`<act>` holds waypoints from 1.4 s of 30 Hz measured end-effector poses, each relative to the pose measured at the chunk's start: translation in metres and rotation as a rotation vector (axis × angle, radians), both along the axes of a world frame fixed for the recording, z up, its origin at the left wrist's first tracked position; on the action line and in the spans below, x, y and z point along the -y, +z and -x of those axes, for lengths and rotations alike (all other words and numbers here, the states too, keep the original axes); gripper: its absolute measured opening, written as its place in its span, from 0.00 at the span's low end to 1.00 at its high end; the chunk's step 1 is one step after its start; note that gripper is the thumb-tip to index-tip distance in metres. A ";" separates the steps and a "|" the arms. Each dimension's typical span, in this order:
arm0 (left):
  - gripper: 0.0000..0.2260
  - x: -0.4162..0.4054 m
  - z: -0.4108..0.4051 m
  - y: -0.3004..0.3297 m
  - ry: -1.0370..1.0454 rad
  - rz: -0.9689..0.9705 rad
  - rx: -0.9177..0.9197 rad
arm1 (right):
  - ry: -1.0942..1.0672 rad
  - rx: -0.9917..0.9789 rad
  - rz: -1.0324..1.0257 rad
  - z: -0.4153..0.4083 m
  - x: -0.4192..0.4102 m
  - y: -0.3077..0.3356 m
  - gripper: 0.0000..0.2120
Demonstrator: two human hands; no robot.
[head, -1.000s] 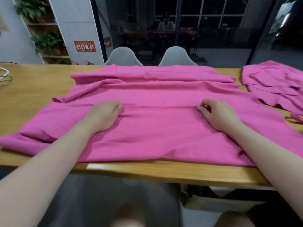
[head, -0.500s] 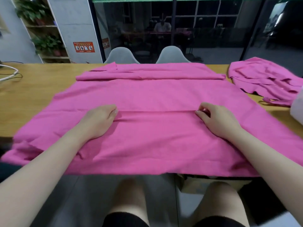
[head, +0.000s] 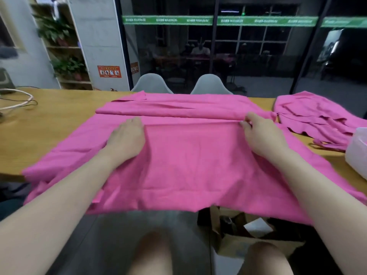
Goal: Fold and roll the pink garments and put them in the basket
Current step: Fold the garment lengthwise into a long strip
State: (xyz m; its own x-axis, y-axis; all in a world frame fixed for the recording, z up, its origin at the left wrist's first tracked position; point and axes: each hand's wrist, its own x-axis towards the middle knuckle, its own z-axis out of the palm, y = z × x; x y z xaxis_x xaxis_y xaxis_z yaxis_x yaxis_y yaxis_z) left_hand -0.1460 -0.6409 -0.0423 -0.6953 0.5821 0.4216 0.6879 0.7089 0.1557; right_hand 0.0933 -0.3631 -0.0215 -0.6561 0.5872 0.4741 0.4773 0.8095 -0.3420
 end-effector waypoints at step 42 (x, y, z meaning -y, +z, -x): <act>0.22 0.043 0.000 -0.040 -0.161 0.053 0.144 | 0.122 0.097 0.015 -0.014 0.008 -0.063 0.09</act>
